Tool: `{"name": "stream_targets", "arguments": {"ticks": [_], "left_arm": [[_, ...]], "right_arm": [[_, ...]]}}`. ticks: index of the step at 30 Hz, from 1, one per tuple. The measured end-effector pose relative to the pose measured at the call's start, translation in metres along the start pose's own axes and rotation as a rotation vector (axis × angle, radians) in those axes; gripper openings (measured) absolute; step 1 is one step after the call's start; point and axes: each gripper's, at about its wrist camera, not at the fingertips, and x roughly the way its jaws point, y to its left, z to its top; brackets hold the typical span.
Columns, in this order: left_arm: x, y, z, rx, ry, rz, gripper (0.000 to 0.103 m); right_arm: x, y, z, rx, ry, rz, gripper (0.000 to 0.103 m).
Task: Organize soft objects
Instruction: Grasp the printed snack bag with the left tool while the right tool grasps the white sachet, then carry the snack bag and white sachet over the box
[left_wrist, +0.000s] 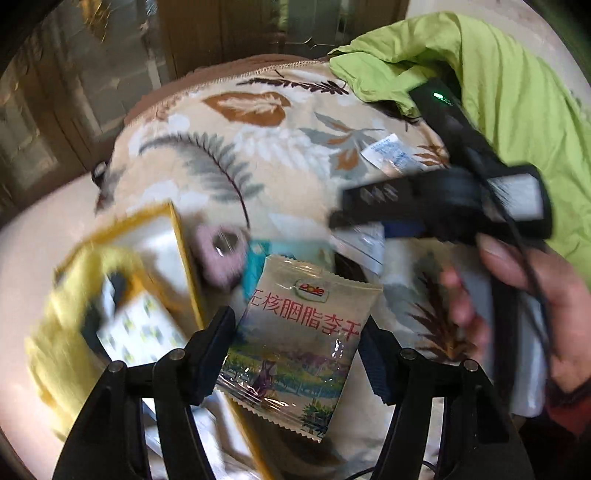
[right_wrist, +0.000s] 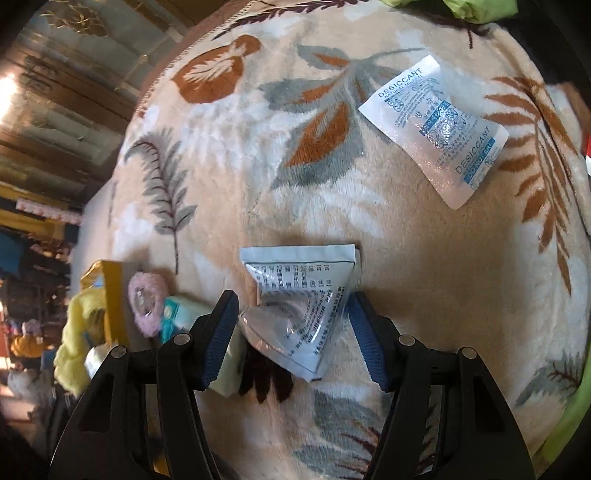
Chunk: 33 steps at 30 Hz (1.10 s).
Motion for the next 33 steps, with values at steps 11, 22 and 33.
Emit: {"name": "stream_targets", "arguments": {"ticks": [11,22,33], "left_arm": [[-0.029,0.013,-0.031,-0.116,-0.040,-0.018,0.065],[-0.064,0.054,-0.060,-0.227,-0.080,0.062,0.065],[-0.085,0.083,-0.096,-0.295,-0.082,0.138,0.065]], "right_arm": [[-0.007,-0.003,-0.008,-0.160,-0.043,-0.032,0.034],[-0.052,0.011,-0.035,-0.238,-0.074,0.081,0.033],[-0.072,0.087,-0.071,-0.380,-0.030,0.229,0.034]]}}
